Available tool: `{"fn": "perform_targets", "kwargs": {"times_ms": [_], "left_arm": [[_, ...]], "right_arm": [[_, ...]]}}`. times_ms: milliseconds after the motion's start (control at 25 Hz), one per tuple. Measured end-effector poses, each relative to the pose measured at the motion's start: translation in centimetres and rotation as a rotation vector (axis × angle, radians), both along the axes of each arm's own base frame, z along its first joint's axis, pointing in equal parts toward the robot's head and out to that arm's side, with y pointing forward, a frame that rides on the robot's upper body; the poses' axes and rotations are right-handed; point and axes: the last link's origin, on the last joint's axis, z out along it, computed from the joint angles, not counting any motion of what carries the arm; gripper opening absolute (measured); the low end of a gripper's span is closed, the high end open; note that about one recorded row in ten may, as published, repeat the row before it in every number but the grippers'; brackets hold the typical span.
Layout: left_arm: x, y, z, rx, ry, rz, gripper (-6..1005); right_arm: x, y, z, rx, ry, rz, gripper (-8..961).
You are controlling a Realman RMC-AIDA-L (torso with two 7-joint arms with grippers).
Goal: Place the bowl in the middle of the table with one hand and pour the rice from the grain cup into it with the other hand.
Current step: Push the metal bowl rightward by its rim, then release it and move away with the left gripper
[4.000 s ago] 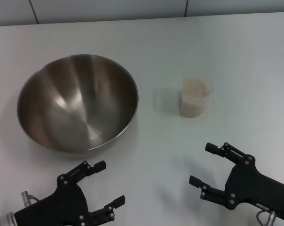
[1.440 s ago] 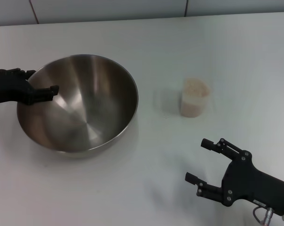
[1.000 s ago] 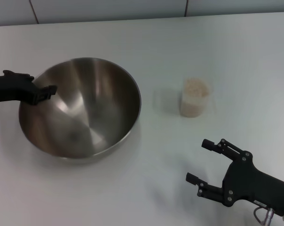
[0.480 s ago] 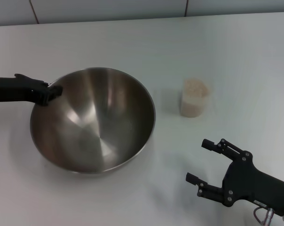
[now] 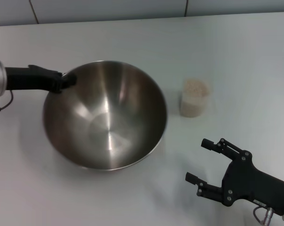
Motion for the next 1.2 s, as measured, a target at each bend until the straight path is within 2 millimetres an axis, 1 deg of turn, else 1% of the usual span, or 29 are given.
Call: {"fn": "perform_targets", "kwargs": {"times_ms": [200, 360, 520, 880, 1080, 1200], "left_arm": [[1.4, 1.1, -0.9, -0.007, -0.014, -0.027, 41], [1.7, 1.6, -1.2, 0.008, -0.009, -0.034, 40], [1.2, 1.9, -1.2, 0.039, 0.006, -0.02, 41], [0.7, 1.7, -1.6, 0.045, -0.003, -0.023, 41], [0.5, 1.5, -1.7, 0.052, -0.018, -0.035, 92], [0.5, 1.4, -1.2, 0.086, -0.059, -0.051, 122]], "right_arm": [[0.0, 0.0, 0.0, 0.0, 0.0, 0.001, 829], [0.0, 0.1, 0.0, 0.0, 0.0, 0.002, 829], [0.0, 0.1, 0.0, 0.0, -0.003, -0.001, 829], [0.0, 0.1, 0.0, 0.0, -0.004, 0.0, 829], [0.1, 0.1, 0.0, 0.001, -0.008, -0.001, 830], [0.1, 0.1, 0.0, 0.001, -0.009, -0.001, 830]]}}
